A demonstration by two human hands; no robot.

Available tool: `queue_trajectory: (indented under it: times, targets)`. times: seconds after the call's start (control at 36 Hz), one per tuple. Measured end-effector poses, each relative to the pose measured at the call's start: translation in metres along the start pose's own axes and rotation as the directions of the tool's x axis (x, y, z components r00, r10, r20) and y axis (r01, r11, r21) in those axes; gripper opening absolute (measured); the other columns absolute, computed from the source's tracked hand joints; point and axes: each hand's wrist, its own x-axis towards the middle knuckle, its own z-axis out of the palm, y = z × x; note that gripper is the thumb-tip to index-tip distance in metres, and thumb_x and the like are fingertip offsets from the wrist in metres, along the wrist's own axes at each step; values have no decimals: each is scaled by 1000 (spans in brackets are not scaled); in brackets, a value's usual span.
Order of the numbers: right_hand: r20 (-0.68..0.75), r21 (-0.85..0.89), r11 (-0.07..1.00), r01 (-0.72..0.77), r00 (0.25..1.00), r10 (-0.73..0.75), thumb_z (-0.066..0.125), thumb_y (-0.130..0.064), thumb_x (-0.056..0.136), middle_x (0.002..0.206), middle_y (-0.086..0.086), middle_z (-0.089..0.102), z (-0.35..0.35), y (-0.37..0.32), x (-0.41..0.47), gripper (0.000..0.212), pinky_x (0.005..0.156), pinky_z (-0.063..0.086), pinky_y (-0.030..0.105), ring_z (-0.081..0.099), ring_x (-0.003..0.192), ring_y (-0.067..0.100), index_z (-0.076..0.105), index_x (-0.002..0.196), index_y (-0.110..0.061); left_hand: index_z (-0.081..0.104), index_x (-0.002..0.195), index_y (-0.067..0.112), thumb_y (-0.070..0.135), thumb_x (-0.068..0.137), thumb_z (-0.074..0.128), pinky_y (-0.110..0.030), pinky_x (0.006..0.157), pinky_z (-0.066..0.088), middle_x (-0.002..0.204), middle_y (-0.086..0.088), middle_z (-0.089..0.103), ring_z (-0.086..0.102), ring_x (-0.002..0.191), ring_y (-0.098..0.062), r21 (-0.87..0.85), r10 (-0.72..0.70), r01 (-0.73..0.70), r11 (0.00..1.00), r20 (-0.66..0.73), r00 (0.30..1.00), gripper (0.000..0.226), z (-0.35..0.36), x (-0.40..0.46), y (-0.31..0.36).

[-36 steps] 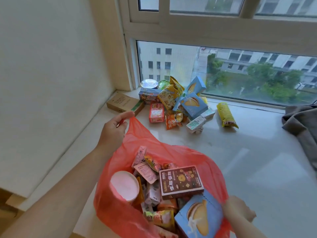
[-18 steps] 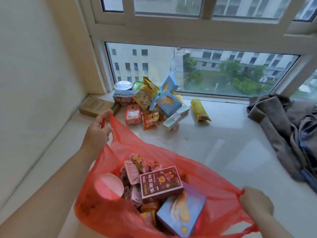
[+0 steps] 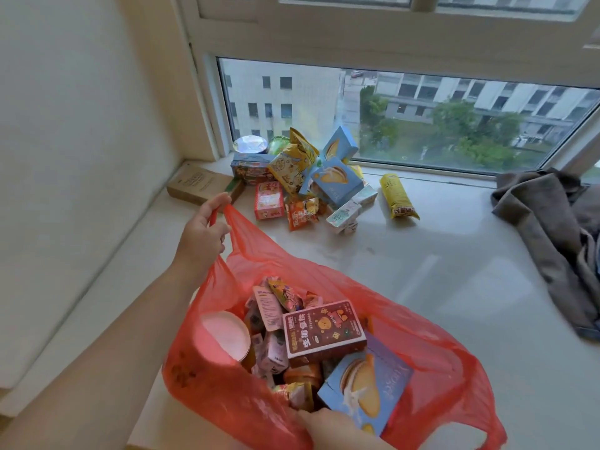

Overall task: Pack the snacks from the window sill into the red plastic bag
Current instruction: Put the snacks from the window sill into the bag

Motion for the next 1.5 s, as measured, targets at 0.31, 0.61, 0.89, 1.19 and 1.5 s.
queue_trajectory:
  times: [0.31, 0.61, 0.89, 1.19, 1.5]
  targets:
    - [-107, 386, 918, 88, 993, -50, 42, -16, 94, 129, 5, 57, -7, -24, 14, 38, 80, 33, 13, 53, 115, 20, 59, 127, -25, 53, 128, 29, -6, 88, 41, -26, 55, 35, 106, 17, 57, 37, 58, -10, 99, -60, 63, 993, -34, 998, 54, -44, 4, -28]
    - [287, 122, 985, -125, 954, 86, 58, -23, 87, 131, 8, 60, -15, 49, -18, 46, 52, 37, 10, 43, 57, 0, 53, 131, -8, 50, 133, 27, -5, 87, 39, -34, 77, 51, 140, 4, 48, 60, 96, -29, 188, -131, 154, 970, -129, 983, 57, -87, 1, -64]
    - [426, 189, 962, -198, 899, 101, 47, -9, 87, 71, -8, 64, -64, 35, -7, 31, 52, 50, 14, 54, 47, 2, 74, 89, -24, 48, 135, 15, 12, 83, 62, -33, 103, 35, 139, -11, 42, 53, 117, -27, 670, -149, 165, 724, -81, 985, 54, -94, -6, -98]
    - [214, 412, 901, -133, 976, 46, 57, -34, 84, 79, -13, 61, -73, 38, -4, 29, 67, 48, 19, 56, 80, 9, 71, 60, -30, -12, 146, 42, 66, 69, 64, -55, 101, 35, 155, -11, -5, 17, 140, -34, 979, -250, 11, 205, 42, 967, 112, -56, -93, -144]
    - [472, 473, 877, -88, 866, -167, 55, -21, 92, 76, -9, 72, -88, 30, -14, 27, 90, 49, 27, 66, 70, 4, 73, 73, -20, 22, 148, 24, 6, 87, 38, -36, 85, 49, 117, -15, 59, 60, 106, -32, 973, -365, 124, 193, -46, 930, 66, -90, -110, -140]
